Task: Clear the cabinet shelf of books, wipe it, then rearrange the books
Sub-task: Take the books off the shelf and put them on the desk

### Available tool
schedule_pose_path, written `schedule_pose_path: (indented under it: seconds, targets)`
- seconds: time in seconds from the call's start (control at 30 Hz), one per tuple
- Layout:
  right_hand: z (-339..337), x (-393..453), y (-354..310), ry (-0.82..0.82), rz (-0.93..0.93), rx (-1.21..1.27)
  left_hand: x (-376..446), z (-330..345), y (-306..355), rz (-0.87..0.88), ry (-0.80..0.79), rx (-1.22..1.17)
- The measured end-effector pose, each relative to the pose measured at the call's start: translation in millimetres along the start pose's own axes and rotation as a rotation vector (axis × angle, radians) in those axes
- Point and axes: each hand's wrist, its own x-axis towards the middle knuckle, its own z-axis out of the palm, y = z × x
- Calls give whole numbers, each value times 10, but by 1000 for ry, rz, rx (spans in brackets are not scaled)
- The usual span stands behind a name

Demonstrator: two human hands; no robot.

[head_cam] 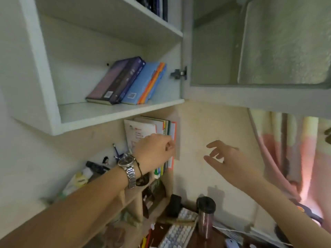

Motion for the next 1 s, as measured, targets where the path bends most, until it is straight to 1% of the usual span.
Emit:
schedule_pose_path:
  seconds: [0.1, 0.23, 0.4, 0.5, 0.77, 0.93, 1.0]
  targets:
    - [-46, 283, -246, 14, -60, 13, 38, -363, -133, -32, 91, 74]
    - [-99, 626, -557, 48, -139, 100, 132, -771, -332, -112, 197, 165]
    - [-168, 982, -853, 83, -238, 179, 381, -1193, -539, -187, 350, 108]
    - [-196, 1190, -947, 90, -254, 203, 640, -1348, -663, -226, 386, 67]
    - [-208, 1564, -998, 131, -271, 239, 1307, -1382, -982, -306, 408, 58]
    - [-146, 1714, -943, 144, -292, 247, 1504, -1220, -1176, -336, 444, -4]
    - [-115, 1774, -922, 145, -304, 250, 1533, -1135, -1283, -338, 423, -22]
